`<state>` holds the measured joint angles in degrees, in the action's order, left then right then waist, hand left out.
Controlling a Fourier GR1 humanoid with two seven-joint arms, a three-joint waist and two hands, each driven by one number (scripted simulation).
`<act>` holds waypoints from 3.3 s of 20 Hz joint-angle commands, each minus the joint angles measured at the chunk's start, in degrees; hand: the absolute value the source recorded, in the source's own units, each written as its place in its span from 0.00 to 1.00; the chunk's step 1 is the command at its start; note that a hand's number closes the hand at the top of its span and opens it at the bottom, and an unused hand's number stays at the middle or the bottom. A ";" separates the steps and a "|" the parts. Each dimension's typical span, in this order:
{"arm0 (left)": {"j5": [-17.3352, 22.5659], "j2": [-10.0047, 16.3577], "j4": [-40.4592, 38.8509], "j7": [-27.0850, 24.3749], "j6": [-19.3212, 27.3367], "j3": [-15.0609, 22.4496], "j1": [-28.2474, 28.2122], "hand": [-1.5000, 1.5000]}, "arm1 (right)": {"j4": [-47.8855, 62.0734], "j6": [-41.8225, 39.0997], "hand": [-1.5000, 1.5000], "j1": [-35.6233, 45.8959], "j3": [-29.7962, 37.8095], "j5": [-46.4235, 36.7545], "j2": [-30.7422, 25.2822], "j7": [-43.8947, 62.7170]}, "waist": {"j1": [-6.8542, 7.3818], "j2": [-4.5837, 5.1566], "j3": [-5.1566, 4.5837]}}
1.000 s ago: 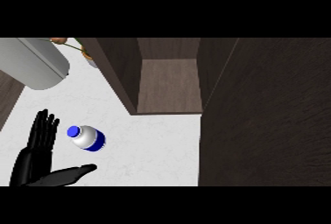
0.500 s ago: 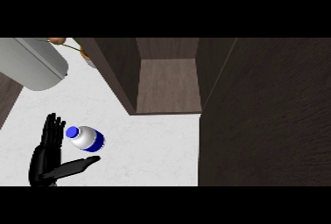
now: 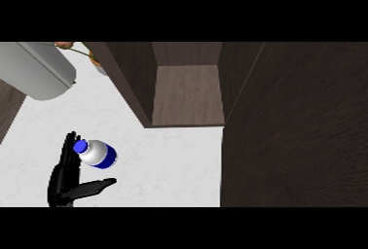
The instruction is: Pick up the bottled water, place it into the cabinet and close the cabinet
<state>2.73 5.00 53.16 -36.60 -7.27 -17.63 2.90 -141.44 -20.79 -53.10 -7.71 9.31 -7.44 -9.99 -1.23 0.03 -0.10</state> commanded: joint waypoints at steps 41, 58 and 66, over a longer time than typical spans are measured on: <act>15.98 -4.93 -20.50 -11.47 -4.02 15.77 15.10 1.00 | -6.37 -0.44 0.00 -5.28 -4.49 -1.13 2.97 0.71 | 0.61 -0.40 0.09; 26.94 -4.99 2.59 8.87 30.31 40.39 26.81 1.00 | -4.31 -1.15 0.00 -2.15 1.30 4.03 2.32 0.02 | -0.04 -0.05 0.09; 26.73 -4.99 -7.81 14.71 39.21 41.50 40.88 1.00 | -1.19 -4.87 0.00 -2.69 6.26 6.58 0.66 -2.77 | -0.91 0.16 0.11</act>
<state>29.24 0.01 50.51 -23.67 29.14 23.91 38.25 -139.83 -24.07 -54.53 -3.93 8.92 -5.60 -13.71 -1.81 0.06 0.02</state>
